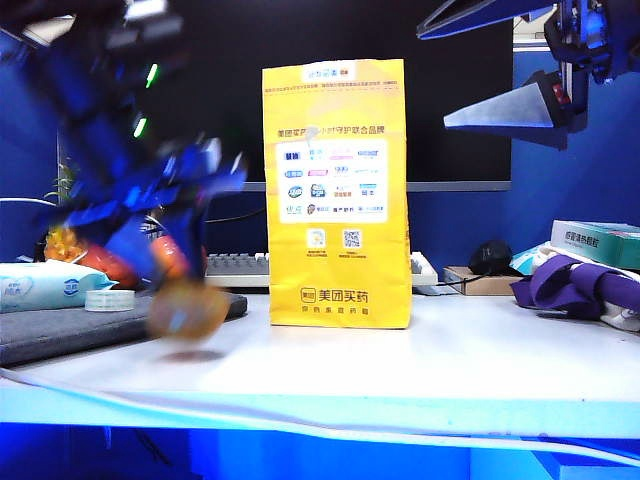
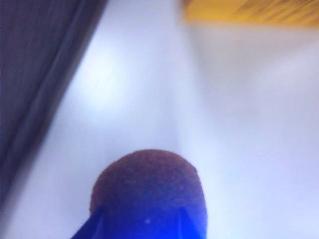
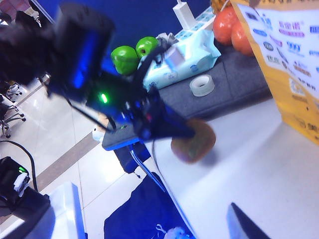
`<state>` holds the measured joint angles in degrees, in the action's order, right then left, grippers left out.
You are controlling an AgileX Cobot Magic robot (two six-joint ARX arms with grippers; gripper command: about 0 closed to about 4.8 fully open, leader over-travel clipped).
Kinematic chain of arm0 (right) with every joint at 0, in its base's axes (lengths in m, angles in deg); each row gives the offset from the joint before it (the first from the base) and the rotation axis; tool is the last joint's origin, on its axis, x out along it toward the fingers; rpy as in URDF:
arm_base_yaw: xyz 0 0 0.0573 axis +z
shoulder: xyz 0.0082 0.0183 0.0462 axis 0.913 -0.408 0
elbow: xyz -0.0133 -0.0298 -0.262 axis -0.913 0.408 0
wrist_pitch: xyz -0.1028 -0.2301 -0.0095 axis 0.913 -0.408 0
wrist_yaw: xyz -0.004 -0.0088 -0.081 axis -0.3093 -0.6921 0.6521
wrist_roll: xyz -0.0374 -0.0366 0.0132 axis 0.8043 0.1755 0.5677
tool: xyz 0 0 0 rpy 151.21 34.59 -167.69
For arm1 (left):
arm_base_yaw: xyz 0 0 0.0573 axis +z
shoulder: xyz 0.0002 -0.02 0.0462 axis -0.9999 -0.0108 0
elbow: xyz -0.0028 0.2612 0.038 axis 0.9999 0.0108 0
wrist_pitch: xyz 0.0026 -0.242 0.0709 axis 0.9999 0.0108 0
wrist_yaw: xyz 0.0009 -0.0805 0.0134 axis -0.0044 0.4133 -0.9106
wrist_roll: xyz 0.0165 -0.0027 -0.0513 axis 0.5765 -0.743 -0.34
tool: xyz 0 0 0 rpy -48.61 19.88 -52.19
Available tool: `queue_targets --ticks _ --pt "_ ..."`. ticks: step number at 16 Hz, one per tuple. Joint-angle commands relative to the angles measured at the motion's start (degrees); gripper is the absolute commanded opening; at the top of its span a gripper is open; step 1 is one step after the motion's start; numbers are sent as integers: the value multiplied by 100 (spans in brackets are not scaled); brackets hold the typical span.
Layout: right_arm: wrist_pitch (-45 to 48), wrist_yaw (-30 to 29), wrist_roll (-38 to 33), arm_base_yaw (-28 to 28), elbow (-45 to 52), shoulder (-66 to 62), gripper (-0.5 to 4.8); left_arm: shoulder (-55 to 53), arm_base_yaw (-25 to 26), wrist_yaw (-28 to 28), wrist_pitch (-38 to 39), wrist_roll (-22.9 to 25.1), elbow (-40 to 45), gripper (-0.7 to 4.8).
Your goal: Pick up the kiwifruit and throw it into the yellow paper bag.
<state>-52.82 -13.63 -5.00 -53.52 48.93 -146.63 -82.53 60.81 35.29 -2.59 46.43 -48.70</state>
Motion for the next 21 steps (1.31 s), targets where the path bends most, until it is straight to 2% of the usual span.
queue_targets --ticks 1,3,4,5,6,7,9,10,12,14,17,19,20,21 --pt "101 -31 22 -2 -17 11 479 81 -33 90 745 699 -916 138" --pt "101 -31 15 -2 -17 11 479 190 -74 81 1364 1235 -1622 137" --pt "160 -28 17 -4 -20 13 479 426 -111 -20 1858 1698 -2286 134" --pt "396 22 44 -7 -20 11 479 603 -114 20 1952 1939 -2575 133" --pt "1078 299 52 -17 -20 20 479 979 -114 271 1897 2354 -2959 133" --pt "1394 518 50 -17 -22 59 479 1141 -114 374 1722 2577 -3056 133" --pt "2140 1399 52 -11 -22 291 479 1451 -109 1001 750 3724 -3067 128" --pt "2310 1554 50 -11 -24 389 479 1436 -101 1266 468 4011 -3064 127" --pt "2411 1657 50 -9 -24 621 479 1244 -101 1698 -76 4258 -3064 119" --pt "2356 1633 28 -4 -24 935 479 678 -101 2271 -1154 4236 -3067 119" --pt "2186 1517 -111 -7 -22 1602 479 -369 -101 2243 -2656 3926 -3071 119" --pt "2050 1580 -94 -11 -22 1902 479 -804 -96 1937 -2848 3679 -3071 120" --pt "1998 1578 -96 -11 -20 1969 479 -916 -96 1867 -2870 3606 -3077 140" --pt "1873 1576 -96 -11 -20 2002 479 -938 -96 1888 -2857 3593 -3077 279"
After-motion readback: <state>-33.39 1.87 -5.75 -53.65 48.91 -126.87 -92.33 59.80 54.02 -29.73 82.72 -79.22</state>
